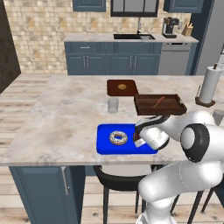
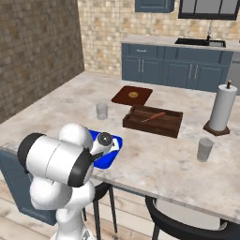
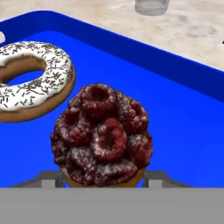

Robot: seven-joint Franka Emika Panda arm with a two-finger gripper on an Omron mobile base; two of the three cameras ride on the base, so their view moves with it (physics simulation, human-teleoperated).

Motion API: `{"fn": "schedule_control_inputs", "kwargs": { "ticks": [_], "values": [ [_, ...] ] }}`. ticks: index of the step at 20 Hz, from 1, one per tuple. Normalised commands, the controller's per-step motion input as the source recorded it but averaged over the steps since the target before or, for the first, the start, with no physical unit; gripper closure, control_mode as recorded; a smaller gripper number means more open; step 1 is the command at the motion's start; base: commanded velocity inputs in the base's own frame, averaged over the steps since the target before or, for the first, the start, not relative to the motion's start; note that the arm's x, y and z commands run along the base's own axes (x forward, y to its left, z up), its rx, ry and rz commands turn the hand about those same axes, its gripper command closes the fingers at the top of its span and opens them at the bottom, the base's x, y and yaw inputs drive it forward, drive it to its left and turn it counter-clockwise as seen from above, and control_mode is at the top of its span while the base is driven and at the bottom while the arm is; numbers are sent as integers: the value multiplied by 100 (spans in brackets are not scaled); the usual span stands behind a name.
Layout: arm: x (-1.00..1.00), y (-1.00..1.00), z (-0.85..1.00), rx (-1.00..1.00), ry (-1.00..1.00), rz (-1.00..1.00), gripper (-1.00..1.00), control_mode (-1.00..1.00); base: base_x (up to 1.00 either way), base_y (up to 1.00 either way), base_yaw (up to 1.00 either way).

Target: Take the donut and cake from the fridge and place them on the empty tray on the dining counter.

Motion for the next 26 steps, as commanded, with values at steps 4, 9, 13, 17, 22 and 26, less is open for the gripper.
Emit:
{"fn": "schedule_control_inputs", "kwargs": {
  "ticks": [4, 9, 13, 17, 22, 26],
  "values": [
    [-2, 0, 7, 1, 0, 0, -100, -100, 0, 0, 0],
    [-19, 0, 39, 2, -3, -1, -100, -100, 0, 0, 0],
    [-21, 0, 100, 10, -17, -8, -100, -100, 0, 0, 0],
    [-10, 0, 100, 12, -14, -9, -100, -100, 0, 0, 0],
    [-32, -3, 100, 16, -5, -13, -100, -100, 0, 0, 0],
    [-98, -22, 100, 28, 0, -1, -100, -100, 0, 0, 0]
  ]
}}
